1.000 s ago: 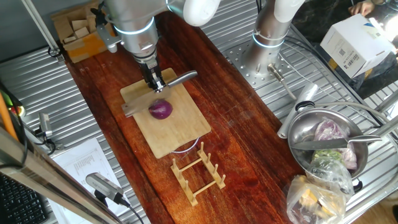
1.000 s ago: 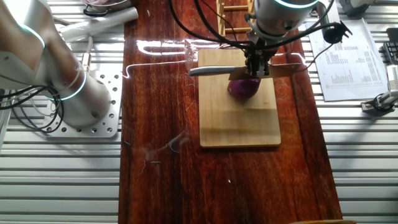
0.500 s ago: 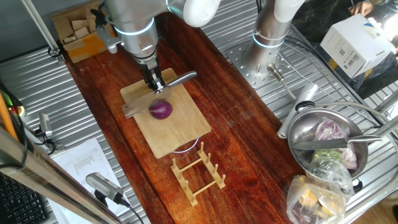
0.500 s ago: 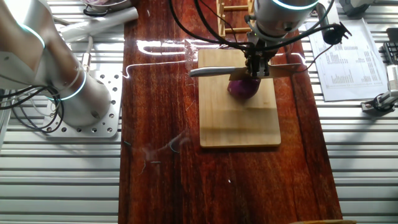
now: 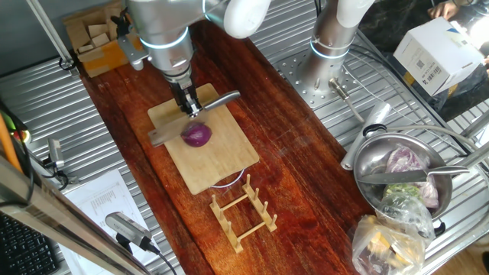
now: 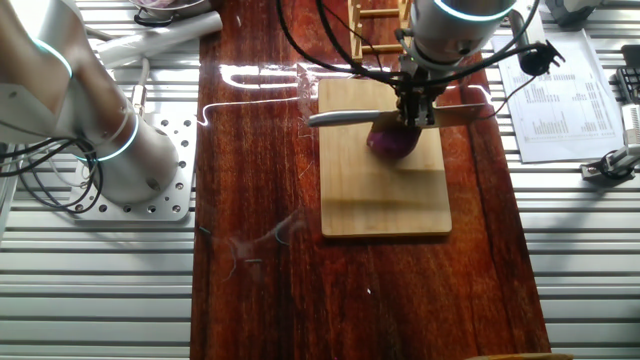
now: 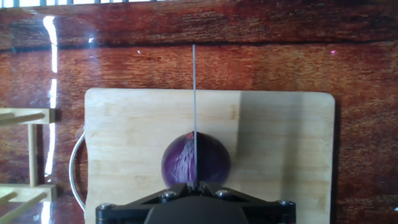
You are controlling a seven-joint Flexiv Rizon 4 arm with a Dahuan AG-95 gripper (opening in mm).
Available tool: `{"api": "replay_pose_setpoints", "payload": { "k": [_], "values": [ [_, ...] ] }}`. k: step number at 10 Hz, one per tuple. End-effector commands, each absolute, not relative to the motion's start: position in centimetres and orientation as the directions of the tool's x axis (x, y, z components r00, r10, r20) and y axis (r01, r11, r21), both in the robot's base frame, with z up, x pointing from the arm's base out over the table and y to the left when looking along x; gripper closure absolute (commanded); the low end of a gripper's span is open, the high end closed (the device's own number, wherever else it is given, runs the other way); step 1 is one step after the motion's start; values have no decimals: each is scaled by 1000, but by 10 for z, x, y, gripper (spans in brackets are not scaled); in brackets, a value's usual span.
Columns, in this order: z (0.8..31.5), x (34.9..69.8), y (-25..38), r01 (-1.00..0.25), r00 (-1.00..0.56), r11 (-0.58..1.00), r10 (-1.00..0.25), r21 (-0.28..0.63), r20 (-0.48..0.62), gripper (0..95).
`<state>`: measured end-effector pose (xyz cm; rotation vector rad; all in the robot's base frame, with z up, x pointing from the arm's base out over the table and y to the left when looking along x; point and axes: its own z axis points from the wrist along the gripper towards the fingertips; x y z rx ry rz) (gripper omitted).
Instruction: Chop the onions
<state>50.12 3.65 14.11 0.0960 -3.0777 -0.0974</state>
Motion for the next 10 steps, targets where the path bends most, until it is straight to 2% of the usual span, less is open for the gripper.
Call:
{"api": "replay_pose_setpoints", "payload": {
  "k": [1, 5, 10],
  "values": [
    [124, 505, 37, -78, -996, 995, -81, 70, 39, 950],
    [122, 506, 37, -93, -994, 992, -97, 81, 40, 950],
    [139, 503, 37, -92, -994, 992, -97, 90, 54, 950]
  ]
}}
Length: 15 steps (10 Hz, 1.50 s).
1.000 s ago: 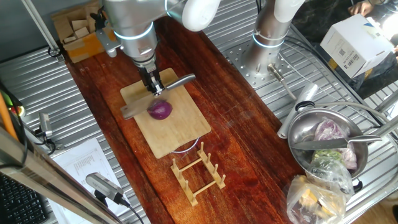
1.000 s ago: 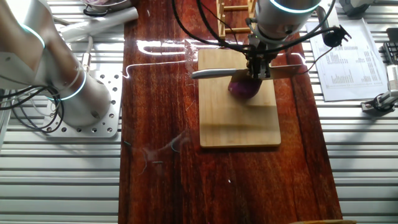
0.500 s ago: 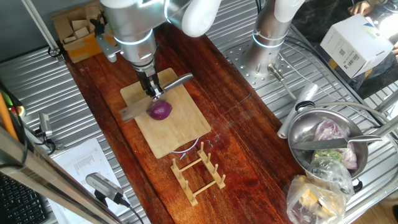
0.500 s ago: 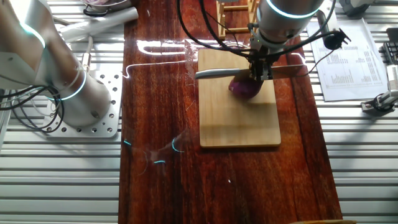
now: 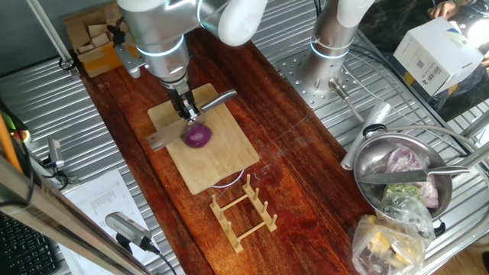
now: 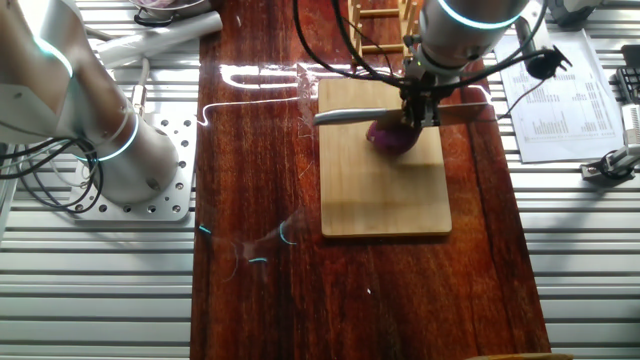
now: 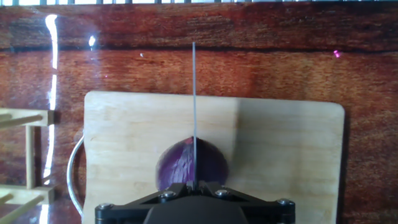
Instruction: Chop the onions
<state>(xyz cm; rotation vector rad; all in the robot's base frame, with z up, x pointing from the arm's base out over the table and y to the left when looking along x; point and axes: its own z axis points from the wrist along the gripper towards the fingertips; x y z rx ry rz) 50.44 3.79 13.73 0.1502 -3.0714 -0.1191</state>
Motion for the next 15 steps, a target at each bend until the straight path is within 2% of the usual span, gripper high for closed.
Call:
{"api": "replay_pose_setpoints", "payload": {
  "k": [1, 6, 11, 15],
  "values": [
    [138, 504, 38, -92, -994, 992, -96, 85, 52, 950],
    [122, 506, 36, -95, -995, 992, -97, 80, 25, 950],
    [120, 507, 37, -97, -995, 992, -99, 84, 26, 950],
    [121, 507, 37, -88, -995, 988, -92, 128, 23, 950]
  ]
}}
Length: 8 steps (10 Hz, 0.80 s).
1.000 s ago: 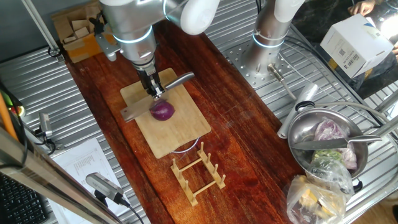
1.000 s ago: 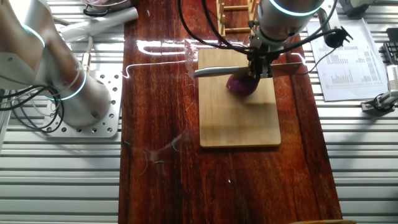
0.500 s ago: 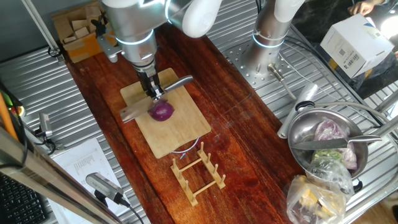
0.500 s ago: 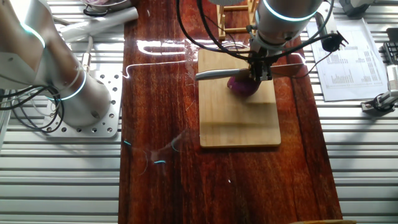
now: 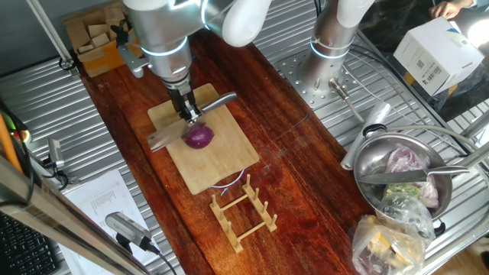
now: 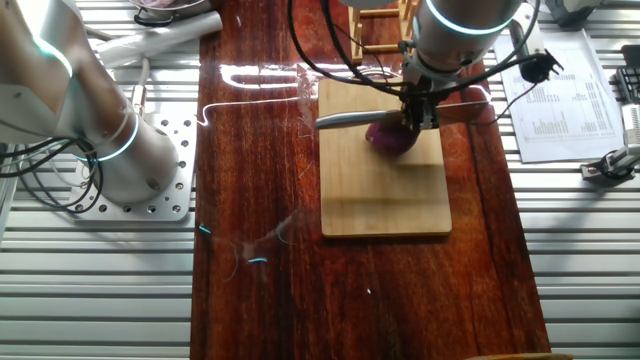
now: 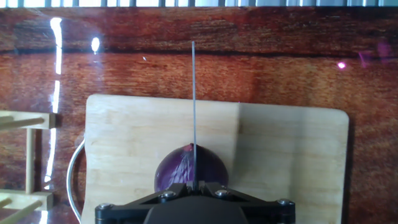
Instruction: Chop the onions
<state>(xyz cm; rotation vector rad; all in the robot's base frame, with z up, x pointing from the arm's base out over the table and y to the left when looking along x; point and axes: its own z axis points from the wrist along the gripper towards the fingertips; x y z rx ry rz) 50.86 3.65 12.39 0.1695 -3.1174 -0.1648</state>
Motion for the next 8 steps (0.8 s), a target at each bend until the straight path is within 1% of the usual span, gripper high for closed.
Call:
{"api": "replay_pose_setpoints", "payload": {
  "k": [1, 4, 6, 8],
  "values": [
    [124, 507, 37, -90, -995, 988, -93, 124, 23, 950],
    [123, 507, 37, -97, -995, 990, -100, 102, 23, 950],
    [129, 506, 37, -109, -993, 991, -112, 81, 31, 950],
    [131, 504, 37, -110, -994, 991, -112, 80, 20, 950]
  ]
}}
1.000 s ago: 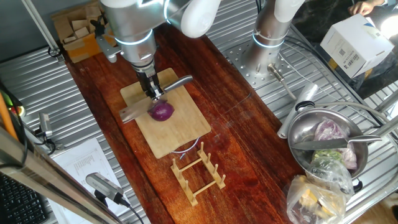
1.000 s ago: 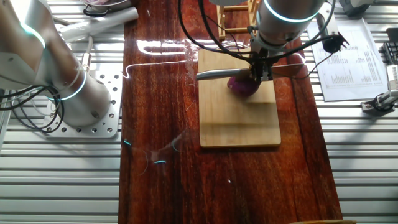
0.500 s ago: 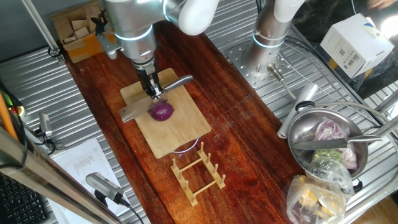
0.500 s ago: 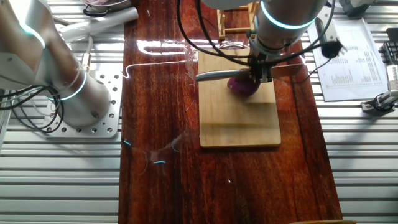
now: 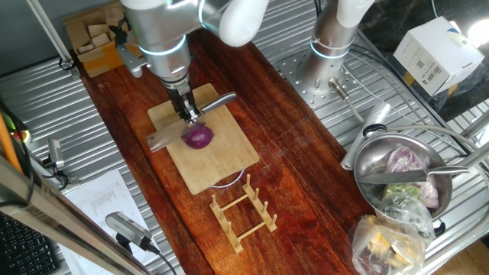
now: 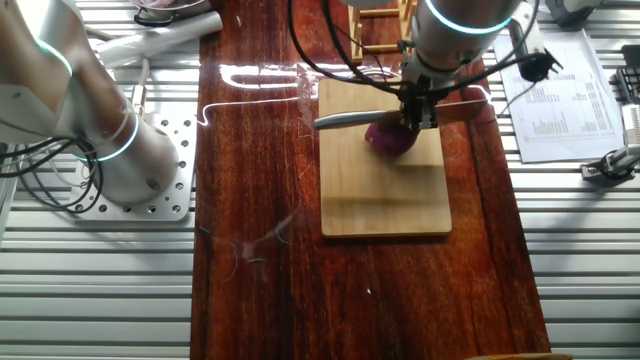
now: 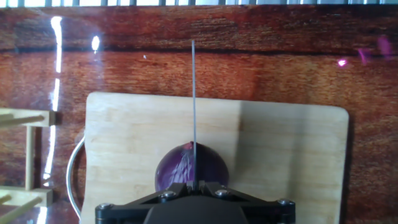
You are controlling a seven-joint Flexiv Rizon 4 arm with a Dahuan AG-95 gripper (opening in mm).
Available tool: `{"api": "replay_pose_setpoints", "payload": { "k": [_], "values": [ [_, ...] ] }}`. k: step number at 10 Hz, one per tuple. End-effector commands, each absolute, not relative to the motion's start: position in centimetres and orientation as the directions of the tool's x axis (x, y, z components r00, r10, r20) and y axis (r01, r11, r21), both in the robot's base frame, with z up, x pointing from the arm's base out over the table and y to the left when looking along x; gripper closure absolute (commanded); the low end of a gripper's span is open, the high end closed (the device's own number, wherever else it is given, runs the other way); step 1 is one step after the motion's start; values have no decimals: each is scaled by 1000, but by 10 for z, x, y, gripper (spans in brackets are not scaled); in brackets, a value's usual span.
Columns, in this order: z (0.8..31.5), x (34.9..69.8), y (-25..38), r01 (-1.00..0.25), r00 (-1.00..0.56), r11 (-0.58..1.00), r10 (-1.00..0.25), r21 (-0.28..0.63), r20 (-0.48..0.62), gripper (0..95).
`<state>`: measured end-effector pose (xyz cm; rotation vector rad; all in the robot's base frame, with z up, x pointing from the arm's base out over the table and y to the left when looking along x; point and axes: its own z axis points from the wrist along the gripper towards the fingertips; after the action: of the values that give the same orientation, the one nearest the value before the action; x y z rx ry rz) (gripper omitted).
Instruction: Chop the onions
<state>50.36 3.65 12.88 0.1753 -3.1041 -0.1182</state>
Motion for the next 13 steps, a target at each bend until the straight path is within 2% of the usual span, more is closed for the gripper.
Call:
{"api": "replay_pose_setpoints", "payload": {
  "k": [1, 3, 7, 11, 13],
  "values": [
    [123, 502, 37, -111, -994, 991, -111, 79, 0, 950],
    [102, 502, 36, -107, -994, 991, -107, 76, 0, 950],
    [119, 502, 37, -105, -994, 992, -108, 76, 31, 950],
    [122, 500, 34, -107, -993, 992, -110, 71, 32, 950],
    [113, 500, 33, -110, -993, 992, -112, 67, 26, 950]
  ]
}}
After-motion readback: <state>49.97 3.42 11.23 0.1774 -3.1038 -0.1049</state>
